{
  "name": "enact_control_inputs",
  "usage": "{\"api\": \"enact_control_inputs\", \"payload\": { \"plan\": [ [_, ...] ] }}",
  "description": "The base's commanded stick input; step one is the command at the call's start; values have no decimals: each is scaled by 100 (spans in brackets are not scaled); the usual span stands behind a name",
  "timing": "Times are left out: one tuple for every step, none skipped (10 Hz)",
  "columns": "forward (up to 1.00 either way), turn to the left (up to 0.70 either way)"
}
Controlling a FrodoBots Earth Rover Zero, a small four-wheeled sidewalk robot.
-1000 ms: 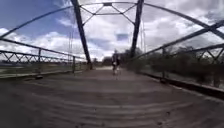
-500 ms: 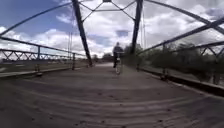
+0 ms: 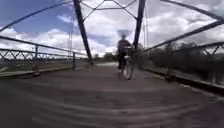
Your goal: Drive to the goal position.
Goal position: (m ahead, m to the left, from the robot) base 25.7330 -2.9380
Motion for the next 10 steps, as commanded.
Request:
{"api": "enact_control_inputs", "payload": {
  "plan": [
    [100, 0],
    [100, 0],
    [100, 0],
    [100, 0],
    [100, 0],
    [100, 0],
    [100, 0],
    [100, 0],
    [100, 0],
    [100, 0]
  ]
}}
